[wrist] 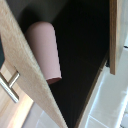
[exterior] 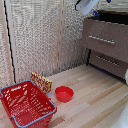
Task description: Compassionately, move the pinch receptors towards pink recepticle. Embrace the recepticle delicately and rise accordingly. Progress forward guided by applied tension and move towards the highest section of the storage unit. Place the recepticle delicately and shut the storage unit.
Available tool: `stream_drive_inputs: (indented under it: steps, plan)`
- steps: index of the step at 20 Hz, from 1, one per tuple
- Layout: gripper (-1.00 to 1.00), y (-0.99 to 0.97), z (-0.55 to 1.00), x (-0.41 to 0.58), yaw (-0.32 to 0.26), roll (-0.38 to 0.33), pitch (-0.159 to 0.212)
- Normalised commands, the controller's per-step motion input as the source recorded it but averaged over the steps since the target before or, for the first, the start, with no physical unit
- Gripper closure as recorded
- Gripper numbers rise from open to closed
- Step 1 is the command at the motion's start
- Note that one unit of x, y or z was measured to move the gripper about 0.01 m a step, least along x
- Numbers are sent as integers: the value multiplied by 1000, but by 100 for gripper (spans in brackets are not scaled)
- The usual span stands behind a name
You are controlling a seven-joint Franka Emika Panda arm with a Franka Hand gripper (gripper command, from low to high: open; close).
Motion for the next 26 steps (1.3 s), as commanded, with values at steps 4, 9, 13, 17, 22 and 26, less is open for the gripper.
stream_drive_inputs:
  steps: [4, 9, 13, 17, 22, 26]
  plan:
    - [-100, 365, -231, -5, 59, -375, 139]
    - [-100, 377, -267, 0, 62, -375, 132]
    - [-100, 382, -342, 0, 67, -366, 110]
    - [-100, 209, -569, 44, 147, -310, 27]
    - [-100, 105, -665, -45, 174, -243, -37]
    - [-100, -24, -322, -296, 206, -168, -111]
